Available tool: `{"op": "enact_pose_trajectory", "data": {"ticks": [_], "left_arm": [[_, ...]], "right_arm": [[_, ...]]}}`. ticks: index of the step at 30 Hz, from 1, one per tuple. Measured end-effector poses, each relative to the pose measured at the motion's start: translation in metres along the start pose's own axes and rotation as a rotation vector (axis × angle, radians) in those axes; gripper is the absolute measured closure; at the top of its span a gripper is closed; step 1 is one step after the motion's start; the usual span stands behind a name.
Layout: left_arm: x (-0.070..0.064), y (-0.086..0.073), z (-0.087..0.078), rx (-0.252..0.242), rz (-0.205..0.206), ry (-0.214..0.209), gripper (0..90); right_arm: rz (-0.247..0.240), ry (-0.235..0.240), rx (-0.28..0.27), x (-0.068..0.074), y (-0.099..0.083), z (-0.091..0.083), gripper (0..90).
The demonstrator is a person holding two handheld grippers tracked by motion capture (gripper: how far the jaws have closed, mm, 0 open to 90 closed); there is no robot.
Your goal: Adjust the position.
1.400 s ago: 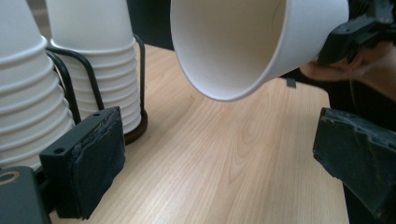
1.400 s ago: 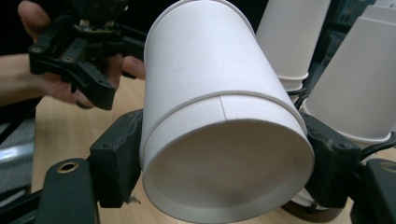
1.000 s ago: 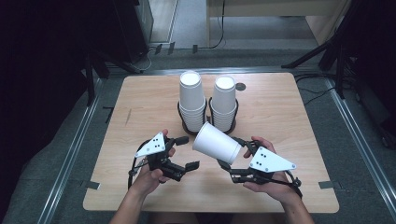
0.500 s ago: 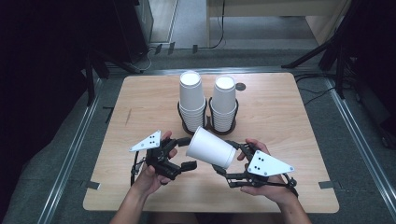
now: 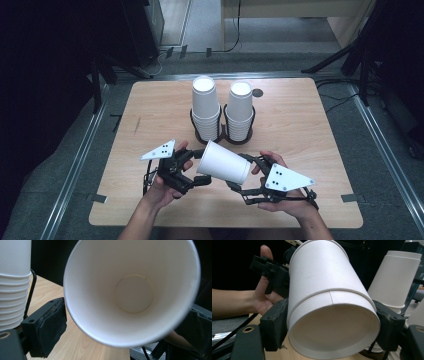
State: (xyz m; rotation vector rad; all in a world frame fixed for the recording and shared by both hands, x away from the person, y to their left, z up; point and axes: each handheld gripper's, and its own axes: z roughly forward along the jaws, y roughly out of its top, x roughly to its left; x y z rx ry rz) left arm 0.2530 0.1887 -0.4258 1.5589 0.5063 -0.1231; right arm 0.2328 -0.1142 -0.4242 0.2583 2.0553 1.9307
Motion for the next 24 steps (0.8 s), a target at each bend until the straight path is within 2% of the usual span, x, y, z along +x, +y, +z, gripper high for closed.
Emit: {"op": "enact_pose_trajectory", "data": {"ticks": [13,21,24], "left_arm": [[0.001,0.0021,-0.0022,-0.034,-0.024,-0.043,2.2],[-0.0019,0.0024,-0.0004,-0.026,-0.022,-0.035,2.1],[-0.0017,0.0022,-0.0005,-0.029,-0.02,-0.045,2.2]], "right_arm": [[-0.017,0.028,0.013,0.005,-0.0016,0.004,24.5],[-0.014,0.04,0.018,0.0061,-0.0033,0.0052,24.5],[-0.012,0.045,0.015,0.0061,-0.0034,0.005,24.5]]}}
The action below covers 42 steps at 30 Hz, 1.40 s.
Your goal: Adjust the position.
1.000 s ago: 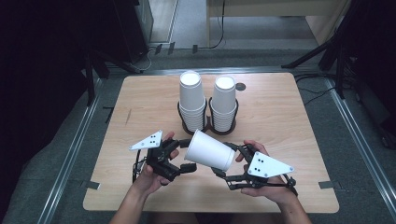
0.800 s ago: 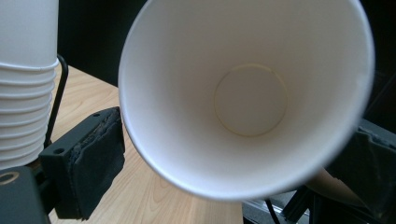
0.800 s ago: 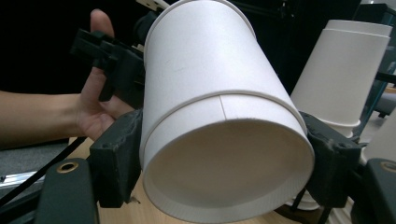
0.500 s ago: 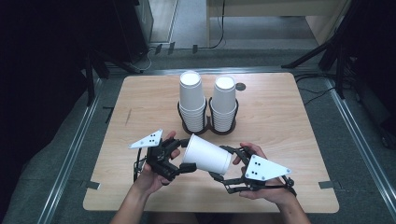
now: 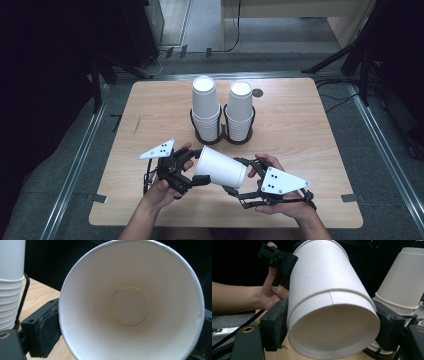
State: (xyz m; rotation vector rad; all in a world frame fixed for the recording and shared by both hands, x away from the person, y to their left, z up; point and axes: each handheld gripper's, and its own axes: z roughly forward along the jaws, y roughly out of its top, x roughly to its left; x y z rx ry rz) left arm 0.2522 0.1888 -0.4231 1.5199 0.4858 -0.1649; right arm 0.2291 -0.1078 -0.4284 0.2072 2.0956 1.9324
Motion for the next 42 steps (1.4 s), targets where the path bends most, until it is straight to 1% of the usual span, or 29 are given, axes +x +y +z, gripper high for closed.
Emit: {"op": "enact_pose_trajectory", "data": {"ticks": [3,6,13,15,18,20,21,24,26,27,28,29,30,32,33,34,35,36,37,39,41,42], "left_arm": [[0.0,0.0,0.0,-0.008,-0.011,-0.013,3.0],[0.0,0.0,-0.002,-0.015,-0.006,-0.016,4.1],[-0.002,0.0,-0.003,-0.018,0.02,-0.016,6.1],[-0.002,0.0,-0.004,-0.015,0.024,-0.018,6.5],[-0.002,0.0,-0.004,-0.012,0.029,-0.019,6.8],[-0.003,0.001,-0.005,-0.013,0.033,-0.021,7.0],[-0.003,0.001,-0.005,-0.012,0.035,-0.021,7.0],[-0.004,0.001,-0.005,-0.007,0.041,-0.013,7.0],[-0.003,0.001,-0.007,0.0,0.052,0.008,7.0],[-0.003,0.002,-0.008,0.005,0.057,0.022,7.1],[-0.003,0.002,-0.009,0.006,0.062,0.032,7.1],[-0.003,0.003,-0.01,0.006,0.061,0.039,7.1],[-0.003,0.004,-0.011,0.008,0.067,0.052,7.1],[-0.004,0.006,-0.013,0.025,0.081,0.08,7.1],[-0.005,0.008,-0.013,0.041,0.093,0.1,7.1],[-0.006,0.008,-0.013,0.062,0.103,0.127,7.1],[-0.006,0.009,-0.012,0.087,0.119,0.154,7.1],[-0.007,0.01,-0.011,0.112,0.128,0.177,7.2],[-0.008,0.01,-0.01,0.131,0.136,0.193,7.1],[-0.008,0.01,-0.01,0.15,0.142,0.207,7.1],[-0.009,0.01,-0.009,0.157,0.141,0.219,7.1],[-0.009,0.01,-0.008,0.166,0.148,0.231,7.1]], "right_arm": [[0.0,0.008,-0.001,0.001,0.0,0.0,24.5],[-0.002,0.011,0.0,0.001,0.0,0.001,24.5],[-0.001,0.024,0.014,0.0,0.0,0.0,24.4],[0.006,0.037,0.023,0.0,0.0,0.0,24.3],[0.01,0.043,0.028,-0.001,0.0,0.0,24.0],[0.026,0.059,0.035,-0.001,0.001,-0.001,23.4],[0.026,0.059,0.035,-0.001,0.001,-0.001,23.4],[0.035,0.067,0.043,-0.003,0.001,-0.001,17.2],[0.036,0.07,0.051,-0.003,0.001,-0.002,14.2],[0.033,0.058,0.073,-0.003,0.002,-0.001,13.1],[0.033,0.058,0.073,-0.003,0.002,-0.001,13.1],[0.03,0.044,0.096,-0.003,0.003,-0.001,12.2],[0.03,0.044,0.096,-0.003,0.003,-0.001,12.2],[0.024,0.025,0.128,-0.003,0.003,0.001,11.5],[0.018,0.015,0.143,-0.003,0.003,0.001,11.3],[0.0,-0.018,0.185,-0.003,0.005,0.003,11.2],[0.0,-0.018,0.185,-0.003,0.005,0.003,11.2],[-0.005,-0.023,0.198,-0.002,0.006,0.003,11.3],[-0.007,-0.026,0.209,-0.001,0.008,0.004,12.0],[-0.026,-0.042,0.223,0.0,0.01,0.004,12.7],[-0.054,-0.069,0.253,0.002,0.012,0.007,13.1],[-0.07,-0.083,0.268,0.003,0.011,0.008,13.1]]}}
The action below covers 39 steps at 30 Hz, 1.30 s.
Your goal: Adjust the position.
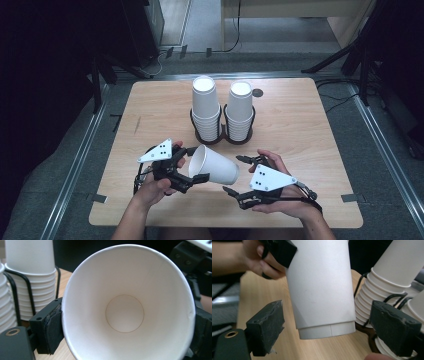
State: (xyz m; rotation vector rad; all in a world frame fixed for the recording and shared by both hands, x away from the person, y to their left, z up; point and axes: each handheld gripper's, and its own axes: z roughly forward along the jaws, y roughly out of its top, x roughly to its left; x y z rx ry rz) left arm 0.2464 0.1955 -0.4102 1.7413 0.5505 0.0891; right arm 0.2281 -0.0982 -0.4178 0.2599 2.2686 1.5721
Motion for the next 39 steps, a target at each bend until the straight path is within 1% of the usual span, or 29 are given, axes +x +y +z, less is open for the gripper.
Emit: {"op": "enact_pose_trajectory", "data": {"ticks": [1,2,3,6,9,10,13,14,15,17,18,21,25,29,39], "left_arm": [[0.0,0.0,0.001,0.005,0.002,0.007,7.2],[-0.001,0.001,0.001,0.013,0.007,0.014,7.2],[-0.001,0.001,0.002,0.021,0.01,0.02,7.2],[-0.003,0.002,0.004,0.049,0.023,0.045,7.2],[-0.005,0.005,0.006,0.079,0.027,0.065,7.2],[-0.006,0.005,0.007,0.088,0.022,0.063,7.2],[-0.008,0.008,0.01,0.113,0.023,0.079,7.1],[-0.009,0.008,0.011,0.12,0.025,0.085,7.2],[-0.009,0.008,0.012,0.125,0.026,0.09,7.2],[-0.009,0.008,0.013,0.133,0.016,0.095,7.1],[-0.009,0.009,0.013,0.136,0.012,0.096,7.1],[-0.01,0.009,0.015,0.155,0.014,0.106,7.2],[-0.01,0.008,0.018,0.172,0.014,0.11,7.2],[-0.011,0.008,0.021,0.184,0.012,0.108,7.2],[-0.012,0.007,0.024,0.186,-0.005,0.089,7.1]], "right_arm": [[-0.012,-0.014,0.015,0.001,0.0,0.002,13.2],[-0.034,-0.048,0.053,0.004,0.002,0.005,13.3],[-0.034,-0.048,0.053,0.004,0.002,0.005,13.3],[-0.065,-0.076,0.089,0.008,0.004,0.009,13.3],[-0.112,-0.124,0.138,0.013,0.007,0.013,13.0],[-0.123,-0.137,0.153,0.015,0.008,0.015,12.9],[-0.147,-0.169,0.188,0.021,0.01,0.022,12.5],[-0.159,-0.184,0.213,0.026,0.01,0.027,12.3],[-0.159,-0.184,0.213,0.026,0.01,0.027,12.3],[-0.162,-0.185,0.238,0.031,0.009,0.034,11.6],[-0.162,-0.185,0.238,0.031,0.009,0.034,11.6],[-0.156,-0.218,0.259,0.034,0.009,0.04,11.5],[-0.138,-0.251,0.253,0.036,0.01,0.044,12.1],[-0.13,-0.263,0.248,0.037,0.01,0.045,12.3],[-0.12,-0.286,0.209,0.04,0.011,0.049,12.7]]}}
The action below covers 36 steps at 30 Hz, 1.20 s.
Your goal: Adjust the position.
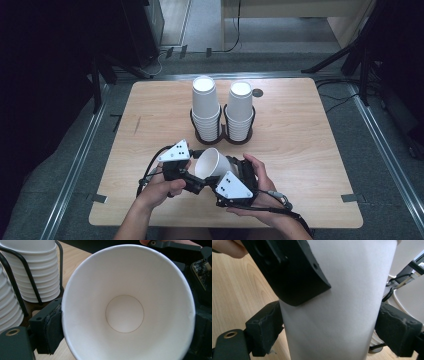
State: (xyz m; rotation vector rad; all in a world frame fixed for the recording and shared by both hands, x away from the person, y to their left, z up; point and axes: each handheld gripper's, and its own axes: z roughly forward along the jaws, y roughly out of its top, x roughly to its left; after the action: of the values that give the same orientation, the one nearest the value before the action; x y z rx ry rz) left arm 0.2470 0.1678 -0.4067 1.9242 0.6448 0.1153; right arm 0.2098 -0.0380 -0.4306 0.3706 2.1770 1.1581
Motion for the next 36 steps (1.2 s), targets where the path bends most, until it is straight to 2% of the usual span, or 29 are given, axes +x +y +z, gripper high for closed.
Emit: {"op": "enact_pose_trajectory", "data": {"ticks": [4,9,14,18,29,36], "left_arm": [[0.001,-0.001,0.0,0.008,0.006,-0.003,6.9],[0.001,-0.001,-0.001,-0.012,-0.006,-0.024,4.9],[0.001,0.0,-0.002,-0.026,-0.017,-0.033,2.0],[0.002,0.002,-0.004,-0.06,-0.042,-0.043,0.5],[0.01,0.004,-0.023,-0.169,-0.074,-0.042,0.5],[0.017,0.002,-0.032,-0.233,-0.105,0.003,0.5]], "right_arm": [[-0.019,-0.012,-0.01,0.002,-0.001,0.001,14.6],[-0.039,-0.018,-0.037,0.003,-0.002,-0.002,17.0],[-0.038,-0.02,-0.064,0.003,-0.003,-0.003,18.6],[-0.031,-0.038,-0.081,0.001,-0.004,-0.005,18.8],[0.058,-0.056,-0.114,-0.016,-0.013,-0.008,18.8],[0.143,-0.093,-0.135,-0.033,-0.021,-0.012,18.6]]}}
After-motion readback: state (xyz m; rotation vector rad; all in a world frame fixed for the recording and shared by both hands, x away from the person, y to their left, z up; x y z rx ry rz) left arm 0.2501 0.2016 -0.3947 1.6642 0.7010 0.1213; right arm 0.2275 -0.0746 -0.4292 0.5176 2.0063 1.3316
